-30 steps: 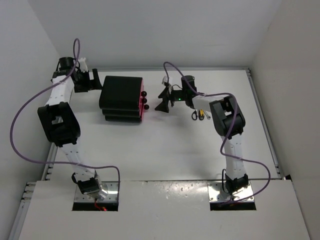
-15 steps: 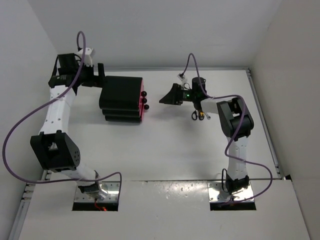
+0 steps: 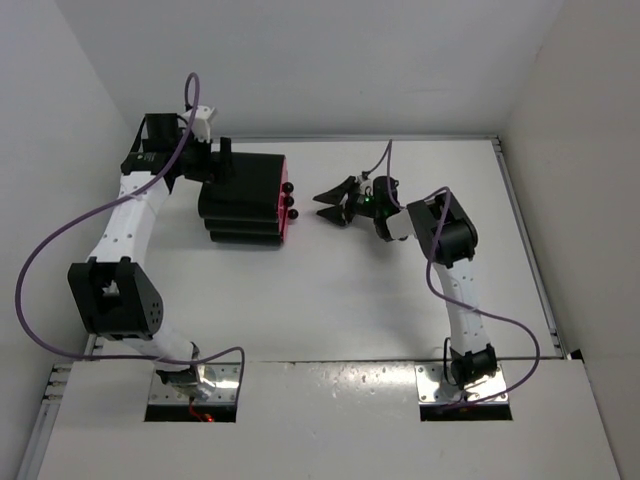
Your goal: Sort the tools into containers
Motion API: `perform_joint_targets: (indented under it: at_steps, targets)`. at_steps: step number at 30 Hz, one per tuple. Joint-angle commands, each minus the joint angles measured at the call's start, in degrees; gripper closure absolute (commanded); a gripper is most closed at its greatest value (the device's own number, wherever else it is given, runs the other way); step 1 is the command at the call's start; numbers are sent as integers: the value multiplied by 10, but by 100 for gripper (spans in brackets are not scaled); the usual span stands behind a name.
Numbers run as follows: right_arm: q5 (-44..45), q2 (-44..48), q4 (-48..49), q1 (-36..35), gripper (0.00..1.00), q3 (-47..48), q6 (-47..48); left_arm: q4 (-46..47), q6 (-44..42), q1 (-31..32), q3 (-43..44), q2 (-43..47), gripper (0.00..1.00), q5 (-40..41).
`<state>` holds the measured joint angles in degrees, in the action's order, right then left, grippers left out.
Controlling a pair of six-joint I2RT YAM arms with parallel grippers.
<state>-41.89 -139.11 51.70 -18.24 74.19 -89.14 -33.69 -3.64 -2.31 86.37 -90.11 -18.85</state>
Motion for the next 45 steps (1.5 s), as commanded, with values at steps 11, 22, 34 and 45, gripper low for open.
perform_joint_targets:
  at_steps: [11,22,34,45]
  targets:
    - [31,-85,125,-44,43,121,-154,22,-1,16,-2,-21,0,31]
    - [37,-126,140,-80,33,162,-192,22,-1,16,-8,-26,0,42]
    - [17,-112,234,-72,33,127,-223,22,4,16,-13,-26,0,47]
    - [-52,-88,300,-60,43,120,-215,22,4,16,-13,-26,0,52]
